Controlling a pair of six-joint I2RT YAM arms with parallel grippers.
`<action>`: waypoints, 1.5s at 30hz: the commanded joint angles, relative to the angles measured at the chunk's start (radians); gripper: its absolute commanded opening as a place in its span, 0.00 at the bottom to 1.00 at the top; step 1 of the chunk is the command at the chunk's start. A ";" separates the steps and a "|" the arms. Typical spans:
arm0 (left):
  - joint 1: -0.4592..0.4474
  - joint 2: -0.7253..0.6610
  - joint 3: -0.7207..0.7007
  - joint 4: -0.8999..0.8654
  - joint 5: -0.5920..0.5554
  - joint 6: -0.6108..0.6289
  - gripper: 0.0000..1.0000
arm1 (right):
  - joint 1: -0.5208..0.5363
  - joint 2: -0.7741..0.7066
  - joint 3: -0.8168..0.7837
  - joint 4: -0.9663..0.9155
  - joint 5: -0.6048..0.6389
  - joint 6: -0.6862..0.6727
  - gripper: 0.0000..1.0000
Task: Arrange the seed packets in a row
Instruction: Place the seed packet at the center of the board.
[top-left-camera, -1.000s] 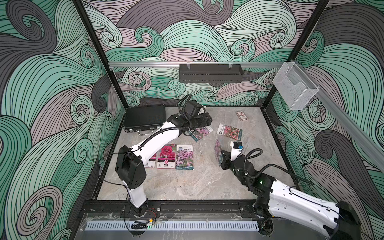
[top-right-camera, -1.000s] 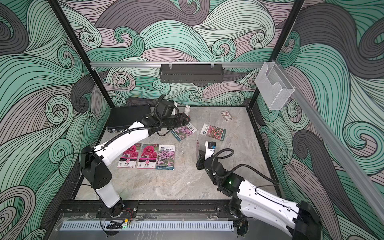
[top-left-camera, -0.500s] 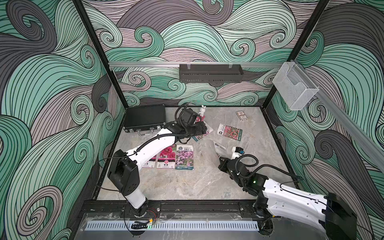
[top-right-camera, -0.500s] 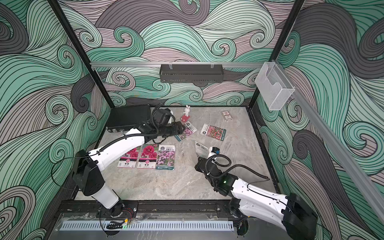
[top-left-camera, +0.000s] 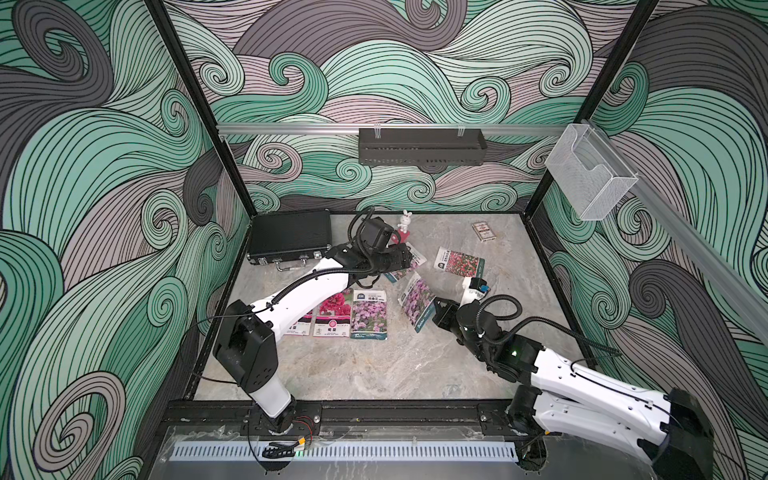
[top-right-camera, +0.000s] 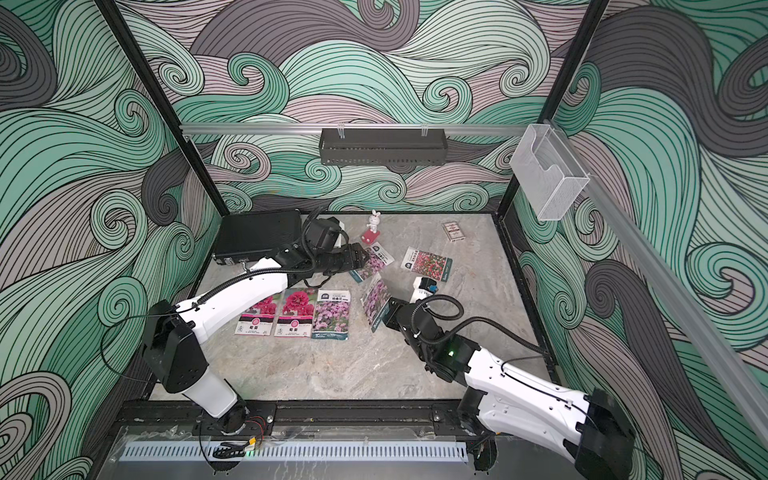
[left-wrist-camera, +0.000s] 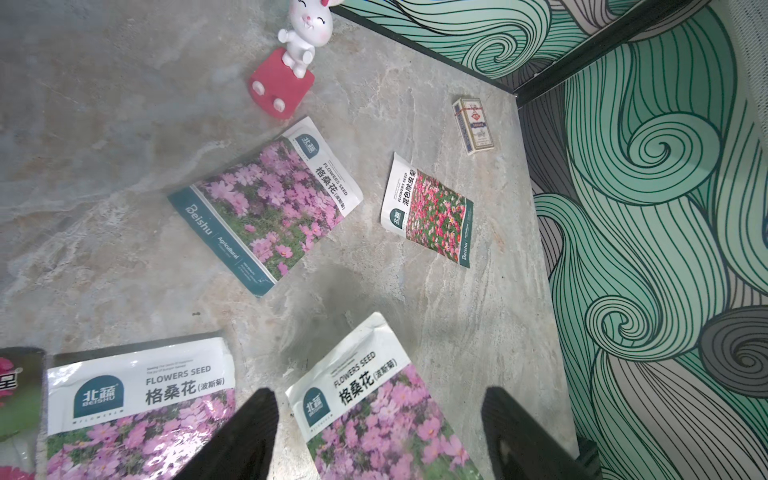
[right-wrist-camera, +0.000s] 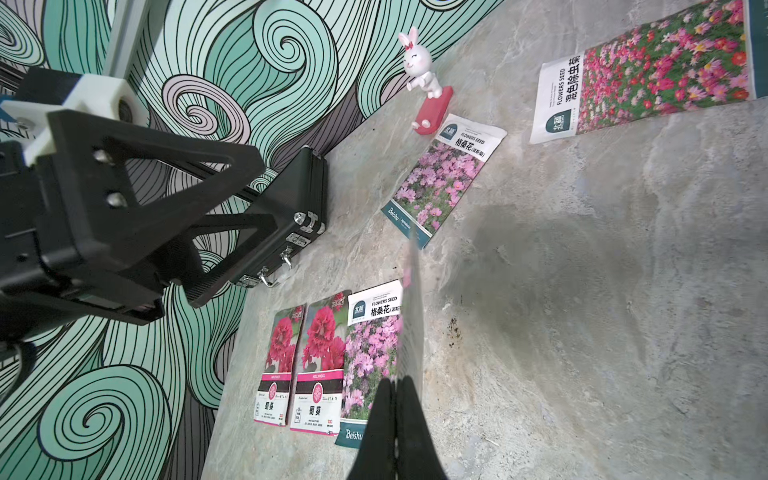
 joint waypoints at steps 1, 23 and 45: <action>0.025 -0.053 -0.016 0.013 -0.011 0.004 0.79 | -0.023 0.026 -0.026 -0.001 -0.022 0.057 0.00; 0.033 -0.033 -0.049 -0.002 0.021 -0.003 0.79 | -0.040 0.162 -0.166 -0.028 -0.052 0.121 0.16; -0.051 0.020 -0.144 -0.147 0.073 0.067 0.71 | -0.477 0.142 0.145 -0.393 -0.734 -0.468 0.79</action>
